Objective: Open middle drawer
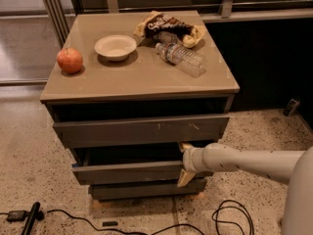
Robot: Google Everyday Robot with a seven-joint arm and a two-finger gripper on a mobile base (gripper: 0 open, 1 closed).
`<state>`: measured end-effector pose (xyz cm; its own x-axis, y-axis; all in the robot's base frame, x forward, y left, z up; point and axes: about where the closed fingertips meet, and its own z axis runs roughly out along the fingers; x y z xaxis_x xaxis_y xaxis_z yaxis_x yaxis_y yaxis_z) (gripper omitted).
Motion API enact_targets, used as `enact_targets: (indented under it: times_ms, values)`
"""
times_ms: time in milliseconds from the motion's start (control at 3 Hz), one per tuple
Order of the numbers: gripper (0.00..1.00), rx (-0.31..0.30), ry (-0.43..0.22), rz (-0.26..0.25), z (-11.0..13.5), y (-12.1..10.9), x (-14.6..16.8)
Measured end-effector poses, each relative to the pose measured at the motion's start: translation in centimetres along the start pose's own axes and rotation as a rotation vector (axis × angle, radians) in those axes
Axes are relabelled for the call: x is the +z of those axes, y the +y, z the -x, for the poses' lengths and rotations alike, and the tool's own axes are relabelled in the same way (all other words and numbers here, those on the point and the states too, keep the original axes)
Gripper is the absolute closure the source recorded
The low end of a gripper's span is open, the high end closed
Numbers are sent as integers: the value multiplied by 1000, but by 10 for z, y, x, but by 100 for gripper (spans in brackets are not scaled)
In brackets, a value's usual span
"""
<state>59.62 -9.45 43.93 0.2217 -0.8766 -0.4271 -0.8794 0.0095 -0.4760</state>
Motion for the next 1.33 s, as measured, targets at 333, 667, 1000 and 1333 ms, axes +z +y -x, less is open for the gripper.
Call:
enact_targets:
  times_ms: [333,667,1000,1333]
  values:
    - [0,12,-14,6,0,1,4]
    - [0,62,-48,27,-8,20,16]
    - [0,65,-50,29,-8,21,17]
    - [26,65,-50,29,-8,21,17]
